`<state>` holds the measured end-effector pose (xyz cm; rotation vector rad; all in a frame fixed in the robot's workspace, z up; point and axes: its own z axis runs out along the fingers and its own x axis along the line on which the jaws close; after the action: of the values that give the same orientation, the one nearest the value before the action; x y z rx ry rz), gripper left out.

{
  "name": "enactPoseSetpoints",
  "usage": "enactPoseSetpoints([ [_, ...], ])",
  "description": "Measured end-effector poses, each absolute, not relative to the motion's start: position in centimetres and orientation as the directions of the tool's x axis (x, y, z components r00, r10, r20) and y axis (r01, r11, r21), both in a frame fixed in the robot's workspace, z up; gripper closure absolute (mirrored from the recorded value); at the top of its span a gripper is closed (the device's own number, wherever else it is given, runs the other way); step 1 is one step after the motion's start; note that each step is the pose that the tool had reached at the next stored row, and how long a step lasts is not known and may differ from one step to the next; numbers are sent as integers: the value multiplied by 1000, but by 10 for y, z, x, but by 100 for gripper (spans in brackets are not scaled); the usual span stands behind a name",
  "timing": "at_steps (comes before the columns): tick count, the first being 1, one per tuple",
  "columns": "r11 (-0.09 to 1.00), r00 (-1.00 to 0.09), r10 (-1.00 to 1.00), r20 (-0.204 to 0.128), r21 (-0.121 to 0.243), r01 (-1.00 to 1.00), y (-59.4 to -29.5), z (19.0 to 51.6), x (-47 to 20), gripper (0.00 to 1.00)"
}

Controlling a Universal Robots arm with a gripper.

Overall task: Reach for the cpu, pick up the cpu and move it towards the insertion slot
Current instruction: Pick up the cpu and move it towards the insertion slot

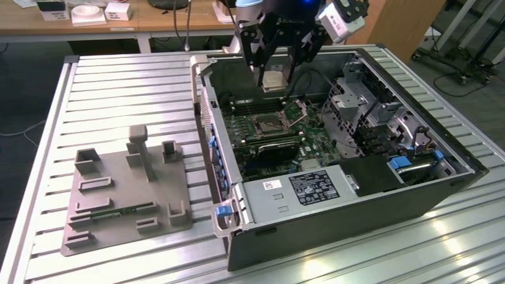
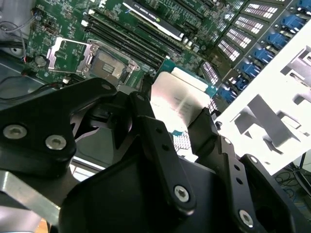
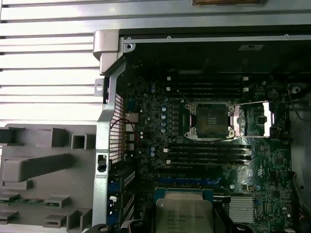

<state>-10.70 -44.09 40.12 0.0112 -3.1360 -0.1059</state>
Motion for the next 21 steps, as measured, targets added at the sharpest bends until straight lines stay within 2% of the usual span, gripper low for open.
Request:
enactPoseSetpoints([
  [21,998,-1000,-7,3,69,-7,-432,399,-88,46],
])
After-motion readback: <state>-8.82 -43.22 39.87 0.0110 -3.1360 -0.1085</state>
